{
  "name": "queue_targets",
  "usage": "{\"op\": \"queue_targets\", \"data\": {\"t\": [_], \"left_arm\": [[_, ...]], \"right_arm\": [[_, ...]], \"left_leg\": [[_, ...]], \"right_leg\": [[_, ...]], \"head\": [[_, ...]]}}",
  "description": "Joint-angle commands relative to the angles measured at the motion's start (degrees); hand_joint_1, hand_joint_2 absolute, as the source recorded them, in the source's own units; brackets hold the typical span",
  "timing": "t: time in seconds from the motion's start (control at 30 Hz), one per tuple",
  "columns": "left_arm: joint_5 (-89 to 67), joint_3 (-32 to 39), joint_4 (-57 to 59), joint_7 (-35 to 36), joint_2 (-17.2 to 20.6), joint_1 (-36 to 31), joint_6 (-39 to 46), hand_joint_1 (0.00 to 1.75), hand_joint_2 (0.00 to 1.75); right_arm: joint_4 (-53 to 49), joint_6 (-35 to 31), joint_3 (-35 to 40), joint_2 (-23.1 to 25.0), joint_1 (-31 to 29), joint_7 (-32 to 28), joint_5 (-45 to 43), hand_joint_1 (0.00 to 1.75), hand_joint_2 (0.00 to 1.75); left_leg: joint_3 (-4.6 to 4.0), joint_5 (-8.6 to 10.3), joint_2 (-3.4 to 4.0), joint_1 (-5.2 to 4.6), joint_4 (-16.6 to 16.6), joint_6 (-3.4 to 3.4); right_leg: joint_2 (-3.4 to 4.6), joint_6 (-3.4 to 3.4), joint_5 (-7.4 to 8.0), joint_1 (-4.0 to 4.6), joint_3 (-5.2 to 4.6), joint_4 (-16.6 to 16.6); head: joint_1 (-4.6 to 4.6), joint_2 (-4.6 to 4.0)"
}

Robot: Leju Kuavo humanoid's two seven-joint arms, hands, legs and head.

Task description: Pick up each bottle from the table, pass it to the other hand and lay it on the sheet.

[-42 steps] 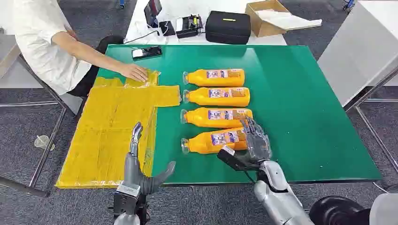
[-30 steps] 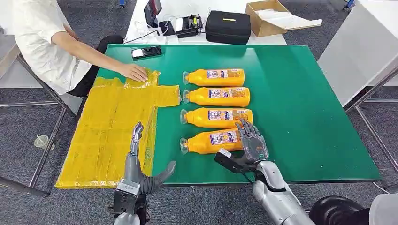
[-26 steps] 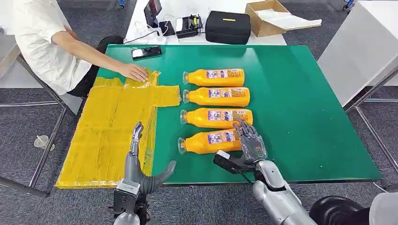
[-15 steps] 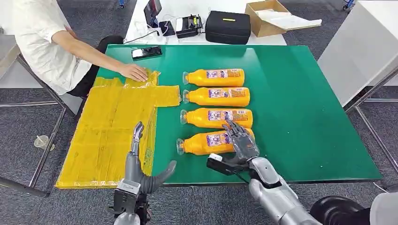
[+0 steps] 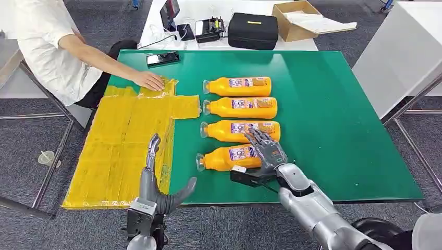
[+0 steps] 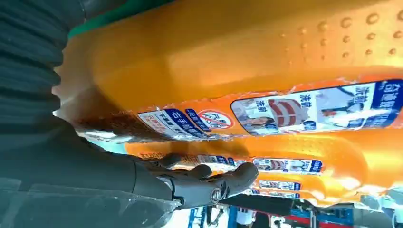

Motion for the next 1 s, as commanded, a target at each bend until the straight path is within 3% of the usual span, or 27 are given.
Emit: {"op": "queue_targets", "data": {"t": [0.03, 0.43, 0.67, 0.73, 0.83, 1.0], "left_arm": [[0.20, -0.97, 2.77, 0.08, 0.45, -2.22, 0.19, 0.00, 1.75], [0.37, -1.07, 2.73, -0.21, 0.32, -2.17, 0.37, 0.00, 1.75], [0.19, -1.18, 3.00, -0.22, 0.41, -2.27, 0.45, 0.00, 1.75], [0.89, -1.60, 3.71, -0.65, 0.43, -2.89, 0.05, 0.00, 1.75], [5.96, -1.17, 4.26, -0.41, -0.27, -2.83, -2.21, 0.00, 1.75], [15.80, -1.64, 3.44, 1.28, 1.18, -2.83, -8.30, 0.00, 1.75]], "right_arm": [[6.45, 5.32, 5.66, -2.70, -3.24, 0.00, -3.48, 1.75, 1.75], [2.34, 5.27, 6.44, -3.35, 0.62, -0.65, -7.98, 1.75, 1.75], [1.34, 4.49, 4.80, -3.05, 6.01, -0.54, -11.44, 1.75, 1.75], [1.47, 8.12, 0.09, -2.10, 7.52, -6.64, -21.27, 1.75, 1.75], [-2.46, 5.50, -5.22, -0.58, 10.52, -11.14, -27.96, 1.75, 1.75], [-13.52, 7.27, -13.05, 2.94, 14.12, -17.42, -38.93, 1.75, 1.75]], "left_leg": [[0.22, -0.08, 0.00, 0.02, 0.00, 0.00], [0.26, -0.03, -0.12, 0.04, -0.05, -0.01], [0.48, -0.08, -0.27, 0.10, -0.10, -0.03], [0.57, -0.15, -0.20, 0.10, -0.08, -0.07], [0.72, -0.15, -0.33, 0.11, -0.07, -0.06], [1.36, -0.63, 0.22, 0.13, -0.13, -0.27]], "right_leg": [[-0.10, -0.22, -0.09, 0.06, 0.27, -0.04], [-0.15, -0.13, -0.07, 0.06, 0.29, -0.09], [-0.34, -0.24, -0.16, 0.14, 0.52, -0.18], [-0.29, -0.28, -0.18, 0.15, 0.43, -0.16], [-0.42, -0.29, -0.24, 0.17, 0.36, -0.16], [0.15, -0.48, -0.41, 0.20, 0.83, -0.17]], "head": [[0.00, 0.00], [0.00, 0.00], [0.02, 0.00], [0.00, 0.00], [0.00, 0.00], [0.04, 0.00]]}}
